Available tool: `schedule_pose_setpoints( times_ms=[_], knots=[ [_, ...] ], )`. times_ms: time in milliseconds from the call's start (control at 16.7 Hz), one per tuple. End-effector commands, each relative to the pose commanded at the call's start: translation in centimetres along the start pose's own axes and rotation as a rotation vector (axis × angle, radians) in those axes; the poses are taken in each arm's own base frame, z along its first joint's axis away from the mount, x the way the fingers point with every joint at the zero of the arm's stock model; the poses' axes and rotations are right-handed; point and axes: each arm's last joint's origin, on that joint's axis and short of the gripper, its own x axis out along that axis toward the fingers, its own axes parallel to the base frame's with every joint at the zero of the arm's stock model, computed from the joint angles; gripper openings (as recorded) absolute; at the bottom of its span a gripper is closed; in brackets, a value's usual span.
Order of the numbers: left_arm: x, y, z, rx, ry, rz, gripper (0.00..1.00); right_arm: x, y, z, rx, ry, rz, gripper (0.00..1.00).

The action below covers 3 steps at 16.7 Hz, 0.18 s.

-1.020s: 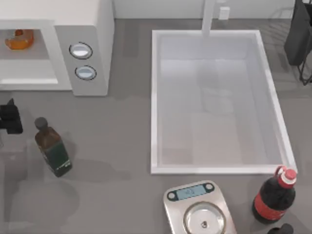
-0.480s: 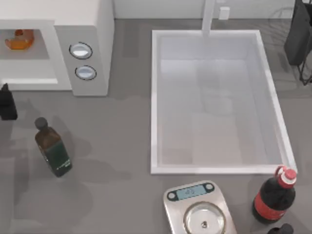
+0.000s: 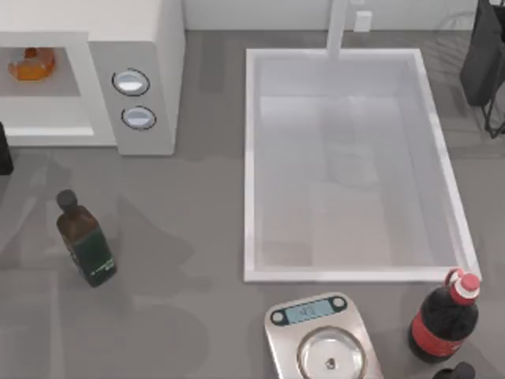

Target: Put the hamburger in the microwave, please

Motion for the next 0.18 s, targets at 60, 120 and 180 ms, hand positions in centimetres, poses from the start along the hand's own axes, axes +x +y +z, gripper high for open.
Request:
schedule_pose_setpoints(
  times_ms=[60,120,180],
  knots=[
    [-0.26,0.02,0.75,0.004,-0.014,0.002,1.0,0.0,0.0,0.0,0.0,0.0,0.0,1.0],
    [-0.41,0.04,1.25,0.007,-0.024,0.004,1.0,0.0,0.0,0.0,0.0,0.0,0.0,1.0],
    [-0.43,0.05,1.34,0.008,-0.026,0.005,1.0,0.0,0.0,0.0,0.0,0.0,0.0,1.0]
  ],
)
